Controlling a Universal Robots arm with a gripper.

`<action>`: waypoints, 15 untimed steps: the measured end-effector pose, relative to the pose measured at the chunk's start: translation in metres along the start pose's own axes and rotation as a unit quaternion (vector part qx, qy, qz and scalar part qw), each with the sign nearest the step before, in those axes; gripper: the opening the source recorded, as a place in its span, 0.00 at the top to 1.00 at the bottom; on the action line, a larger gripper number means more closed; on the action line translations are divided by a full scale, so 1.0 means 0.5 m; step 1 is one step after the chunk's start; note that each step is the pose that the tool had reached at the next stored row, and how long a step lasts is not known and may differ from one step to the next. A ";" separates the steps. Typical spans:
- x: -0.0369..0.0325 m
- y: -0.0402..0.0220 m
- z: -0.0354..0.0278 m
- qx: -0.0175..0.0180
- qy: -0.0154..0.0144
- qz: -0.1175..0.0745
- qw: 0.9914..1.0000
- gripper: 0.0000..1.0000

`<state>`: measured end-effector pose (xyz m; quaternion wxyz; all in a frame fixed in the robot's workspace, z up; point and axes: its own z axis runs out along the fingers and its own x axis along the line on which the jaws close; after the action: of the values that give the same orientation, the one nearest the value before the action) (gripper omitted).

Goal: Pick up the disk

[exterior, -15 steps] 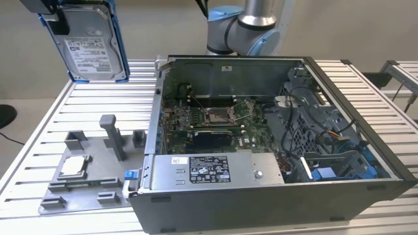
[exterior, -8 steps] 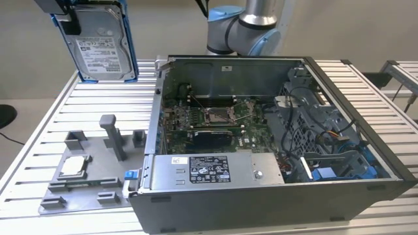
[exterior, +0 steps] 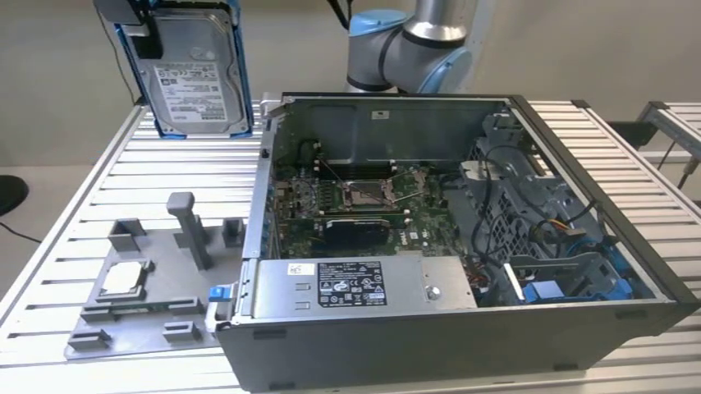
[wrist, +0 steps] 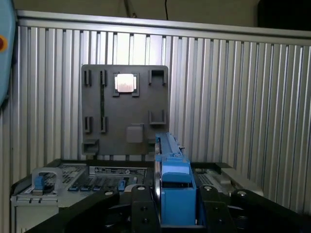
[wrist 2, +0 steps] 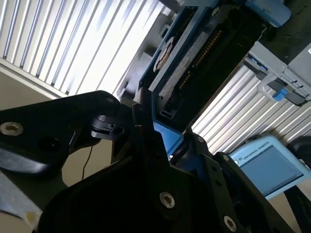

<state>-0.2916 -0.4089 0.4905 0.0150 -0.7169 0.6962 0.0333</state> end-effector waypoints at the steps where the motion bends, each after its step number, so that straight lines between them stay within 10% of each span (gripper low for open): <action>1: 0.000 -0.006 0.000 0.000 0.000 0.000 1.000 1.00; 15: 0.002 -0.075 -0.002 0.000 0.000 0.000 1.000 1.00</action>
<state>-0.2542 -0.4088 0.4905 0.0149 -0.7169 0.6962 0.0334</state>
